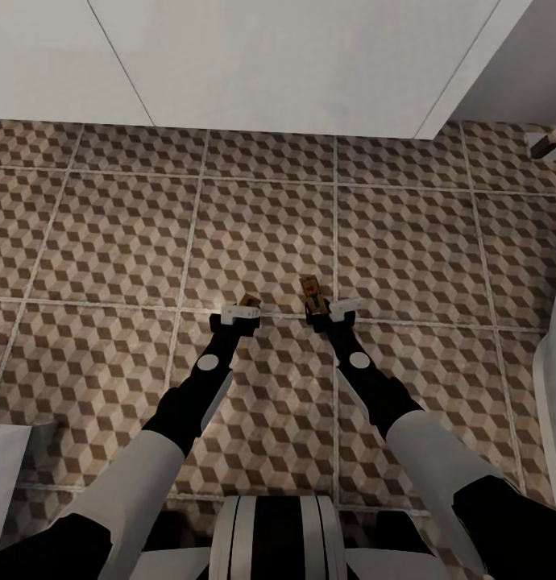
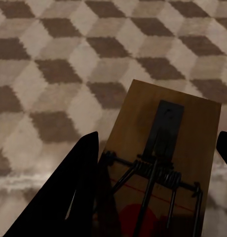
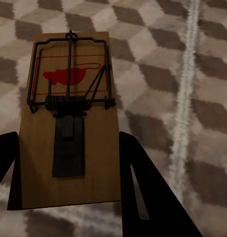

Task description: Take the four mousetraps from the cabinet in the bathroom and place them on the bathroom floor. Make sure all four end up on the same floor surface, and ensure that at least two of them are either under or directly next to the same bathroom sink.

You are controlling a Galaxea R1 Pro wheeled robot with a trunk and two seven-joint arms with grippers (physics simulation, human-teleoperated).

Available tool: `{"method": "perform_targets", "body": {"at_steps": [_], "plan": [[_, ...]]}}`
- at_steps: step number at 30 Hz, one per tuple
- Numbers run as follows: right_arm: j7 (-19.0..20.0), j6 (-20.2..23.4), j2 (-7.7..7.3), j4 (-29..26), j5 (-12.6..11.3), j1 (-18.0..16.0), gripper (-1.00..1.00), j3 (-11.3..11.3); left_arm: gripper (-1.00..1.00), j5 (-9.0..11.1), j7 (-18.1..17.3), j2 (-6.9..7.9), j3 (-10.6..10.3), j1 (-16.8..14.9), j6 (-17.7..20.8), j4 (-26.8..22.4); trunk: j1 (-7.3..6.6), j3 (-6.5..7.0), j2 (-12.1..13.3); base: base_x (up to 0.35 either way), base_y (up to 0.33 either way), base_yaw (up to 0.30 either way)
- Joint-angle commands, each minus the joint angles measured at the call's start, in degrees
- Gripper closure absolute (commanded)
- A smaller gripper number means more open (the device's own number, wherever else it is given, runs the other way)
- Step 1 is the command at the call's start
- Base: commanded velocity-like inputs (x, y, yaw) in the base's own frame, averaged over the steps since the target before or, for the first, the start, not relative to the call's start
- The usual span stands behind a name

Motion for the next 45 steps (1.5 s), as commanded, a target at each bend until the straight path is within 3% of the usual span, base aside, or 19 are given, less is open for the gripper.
{"method": "perform_targets", "body": {"at_steps": [1, 35, 42, 45], "plan": [[-0.64, -0.23, -0.05, 0.05, -0.54, -0.05, 1.0, 0.39, 1.0, -0.06, 0.48, 0.05, -0.2, -0.02, -0.16, 0.04, -0.01, -0.02, -0.01, 0.0, 0.0, 0.0], [-0.48, -0.23, -0.17, 0.14, -0.52, -0.05, 1.0, 0.39, 1.0, -0.1, 0.56, 0.44, -0.2, 0.8, -0.16, -0.86, 0.51, -0.02, -0.28, 0.0, 0.0, 0.016], [-0.74, 0.75, 0.16, -0.22, -0.23, -0.05, 1.0, 0.36, 1.0, -0.08, 0.56, 0.45, -0.2, 1.61, 0.6, -9.0, 0.51, -0.02, -0.28, 0.0, 0.0, 0.0], [-0.86, 4.56, 0.25, -1.17, -0.2, -0.05, 1.0, 0.27, 1.0, -0.08, 0.56, 0.37, -0.05, 1.72, 3.93, -13.2, 0.51, -0.02, -0.28, 0.0, 0.0, 0.0]]}}
